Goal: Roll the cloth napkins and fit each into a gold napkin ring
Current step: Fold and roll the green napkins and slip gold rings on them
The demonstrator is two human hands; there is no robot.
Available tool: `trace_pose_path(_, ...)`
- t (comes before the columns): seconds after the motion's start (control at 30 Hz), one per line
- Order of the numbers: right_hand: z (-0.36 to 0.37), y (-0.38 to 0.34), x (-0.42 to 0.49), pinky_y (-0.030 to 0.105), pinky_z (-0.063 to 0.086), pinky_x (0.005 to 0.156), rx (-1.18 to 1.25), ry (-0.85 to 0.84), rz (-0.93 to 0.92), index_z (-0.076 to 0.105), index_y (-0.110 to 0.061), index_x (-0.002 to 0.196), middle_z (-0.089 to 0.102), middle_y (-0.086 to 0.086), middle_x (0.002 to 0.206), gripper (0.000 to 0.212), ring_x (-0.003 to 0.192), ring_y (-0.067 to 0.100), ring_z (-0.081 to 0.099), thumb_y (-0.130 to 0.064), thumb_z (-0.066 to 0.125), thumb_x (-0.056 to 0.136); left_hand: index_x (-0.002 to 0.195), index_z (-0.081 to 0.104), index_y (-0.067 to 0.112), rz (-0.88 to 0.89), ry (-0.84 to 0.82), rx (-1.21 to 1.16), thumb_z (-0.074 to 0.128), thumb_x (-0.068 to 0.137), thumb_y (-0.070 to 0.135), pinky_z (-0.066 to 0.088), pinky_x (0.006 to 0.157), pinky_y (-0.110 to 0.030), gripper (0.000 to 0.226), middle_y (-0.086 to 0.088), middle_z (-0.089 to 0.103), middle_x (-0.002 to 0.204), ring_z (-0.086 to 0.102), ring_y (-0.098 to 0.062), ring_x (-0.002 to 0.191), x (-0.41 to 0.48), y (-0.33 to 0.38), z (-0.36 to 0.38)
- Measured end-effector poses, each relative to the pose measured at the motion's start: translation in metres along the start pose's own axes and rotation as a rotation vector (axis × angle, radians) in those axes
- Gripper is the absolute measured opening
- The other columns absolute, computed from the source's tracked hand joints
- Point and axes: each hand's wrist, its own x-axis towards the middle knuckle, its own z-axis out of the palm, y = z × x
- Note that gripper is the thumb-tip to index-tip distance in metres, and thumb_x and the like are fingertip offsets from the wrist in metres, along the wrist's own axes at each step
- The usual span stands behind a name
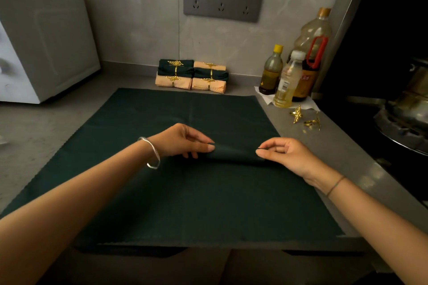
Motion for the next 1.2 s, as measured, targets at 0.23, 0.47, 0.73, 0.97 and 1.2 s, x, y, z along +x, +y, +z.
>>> trace_pose_path(0.23,-0.007,-0.01,0.01,0.013,0.038,0.061,-0.072,-0.084,0.138,0.069,-0.021,0.091,0.069,-0.009,0.075,0.018,0.068,0.0,0.058,-0.028,0.075,0.075,0.106,0.063,0.029,0.348,0.008,0.426,0.065,0.083,0.033,0.043,0.074,-0.003,0.024,0.022,0.056,0.098,0.055,0.01,0.087,0.015,0.026,0.024)
trace_pose_path(0.47,0.002,-0.004,0.002,0.003,0.042,0.071,-0.028,-0.005,-0.022,0.071,-0.03,0.099,0.067,-0.02,0.094,0.018,0.087,-0.01,0.059,-0.022,0.068,0.083,0.092,0.069,0.022,0.267,0.059,0.063,0.066,0.084,0.023,0.049,0.079,-0.01,0.008,0.007,0.068,0.096,0.063,-0.002,0.09,0.037,0.006,0.039)
trace_pose_path(0.73,-0.001,0.018,0.0,0.01,0.032,0.094,-0.597,0.127,-0.42,0.063,-0.035,0.115,0.048,-0.018,0.111,0.039,0.104,-0.006,0.043,-0.036,0.072,0.077,0.095,0.067,0.023,0.247,0.024,0.102,0.061,0.088,0.024,0.049,0.084,-0.019,0.009,0.007,0.066,0.099,0.062,-0.006,0.092,0.046,0.004,0.038)
trace_pose_path(0.97,-0.003,0.025,0.013,0.021,0.041,0.093,-0.562,0.048,-0.324,0.061,-0.032,0.119,0.049,-0.013,0.11,0.041,0.105,0.002,0.047,-0.046,0.062,0.08,0.125,0.056,0.032,0.598,0.143,0.764,0.05,0.095,0.027,0.041,0.094,-0.024,0.032,0.01,0.061,0.119,0.05,-0.006,0.107,0.043,0.021,0.047)
trace_pose_path(1.2,-0.005,0.029,0.024,0.02,0.038,0.09,-0.428,-0.004,-0.262,0.065,-0.026,0.113,0.052,-0.007,0.105,0.033,0.103,0.008,0.05,-0.041,0.061,0.084,0.122,0.059,0.031,0.507,0.153,0.754,0.066,0.082,0.041,0.048,0.089,-0.024,0.041,0.011,0.062,0.118,0.057,-0.006,0.104,0.055,0.021,0.05)
